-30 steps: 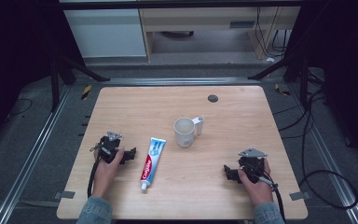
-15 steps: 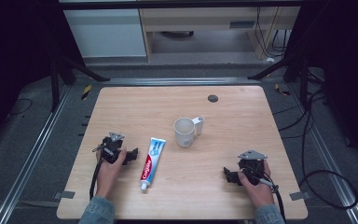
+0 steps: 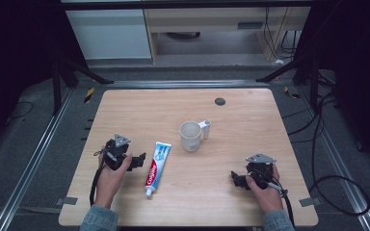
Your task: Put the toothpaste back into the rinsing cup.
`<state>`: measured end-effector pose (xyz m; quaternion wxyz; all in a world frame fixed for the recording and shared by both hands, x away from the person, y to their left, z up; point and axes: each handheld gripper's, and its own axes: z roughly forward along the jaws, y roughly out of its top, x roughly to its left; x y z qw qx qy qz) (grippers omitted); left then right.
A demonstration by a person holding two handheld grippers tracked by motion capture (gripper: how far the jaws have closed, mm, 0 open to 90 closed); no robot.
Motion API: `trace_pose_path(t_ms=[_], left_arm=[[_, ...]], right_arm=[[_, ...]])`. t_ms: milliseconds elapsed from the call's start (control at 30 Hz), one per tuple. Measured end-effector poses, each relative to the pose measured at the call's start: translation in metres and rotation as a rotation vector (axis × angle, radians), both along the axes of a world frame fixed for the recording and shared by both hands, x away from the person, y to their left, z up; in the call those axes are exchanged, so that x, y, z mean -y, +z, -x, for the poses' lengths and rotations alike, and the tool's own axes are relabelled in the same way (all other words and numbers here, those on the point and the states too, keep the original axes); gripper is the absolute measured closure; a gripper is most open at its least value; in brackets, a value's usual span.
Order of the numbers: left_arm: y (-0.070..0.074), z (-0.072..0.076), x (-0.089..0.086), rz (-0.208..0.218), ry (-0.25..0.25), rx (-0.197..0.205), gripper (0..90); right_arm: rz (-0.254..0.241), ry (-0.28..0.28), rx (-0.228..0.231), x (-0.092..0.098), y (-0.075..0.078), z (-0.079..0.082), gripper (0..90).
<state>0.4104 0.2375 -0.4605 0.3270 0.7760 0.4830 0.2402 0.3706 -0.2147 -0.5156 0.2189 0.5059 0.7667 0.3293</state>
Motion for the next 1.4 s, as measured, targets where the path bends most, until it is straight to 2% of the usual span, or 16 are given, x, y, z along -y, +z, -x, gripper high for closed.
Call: trace_pose_path(t_ms=[67, 200, 267, 467, 500, 567, 667, 733, 900, 1000, 1100, 1400], left_arm=[[0.009, 0.002, 0.006, -0.003, -0.028, -0.008, 4.5], [0.015, 0.005, 0.011, 0.005, -0.038, -0.022, 4.5], [0.018, 0.008, 0.014, -0.022, -0.024, -0.037, 5.8], [0.035, 0.019, 0.023, -0.051, -0.044, -0.046, 7.0], [0.040, 0.020, 0.025, -0.057, -0.054, -0.066, 6.8], [0.043, 0.020, 0.024, -0.021, -0.053, -0.085, 6.8], [0.047, 0.021, 0.023, -0.029, -0.050, -0.090, 6.8], [0.052, 0.022, 0.022, -0.013, -0.051, -0.097, 6.8], [0.052, 0.020, 0.022, -0.008, -0.058, -0.120, 7.5], [0.051, 0.018, 0.026, -0.018, -0.073, -0.134, 8.0], [0.050, 0.018, 0.033, -0.052, -0.086, -0.144, 9.0], [0.048, 0.013, 0.050, -0.059, -0.125, -0.183, 7.8]], right_arm=[[0.000, 0.000, 0.000, 0.000, 0.000, 0.000, 0.4], [0.003, -0.004, 0.001, 0.000, 0.000, -0.002, 0.4], [0.003, -0.005, 0.001, 0.000, 0.000, -0.002, 0.4], [0.003, -0.005, 0.001, 0.000, 0.000, -0.002, 0.4], [0.003, -0.006, 0.001, 0.000, 0.000, -0.002, 0.4], [0.002, -0.009, -0.001, 0.000, 0.000, -0.002, 0.4], [0.002, -0.009, -0.001, 0.000, 0.000, -0.002, 0.4], [0.002, -0.009, -0.001, 0.000, 0.000, -0.002, 0.4], [0.002, -0.009, -0.001, 0.000, 0.000, -0.002, 0.4], [0.001, -0.009, -0.001, 0.000, 0.000, -0.002, 0.4], [0.002, -0.009, -0.001, 0.000, 0.000, -0.002, 0.4], [0.002, -0.009, -0.001, 0.000, 0.000, -0.002, 0.4]])
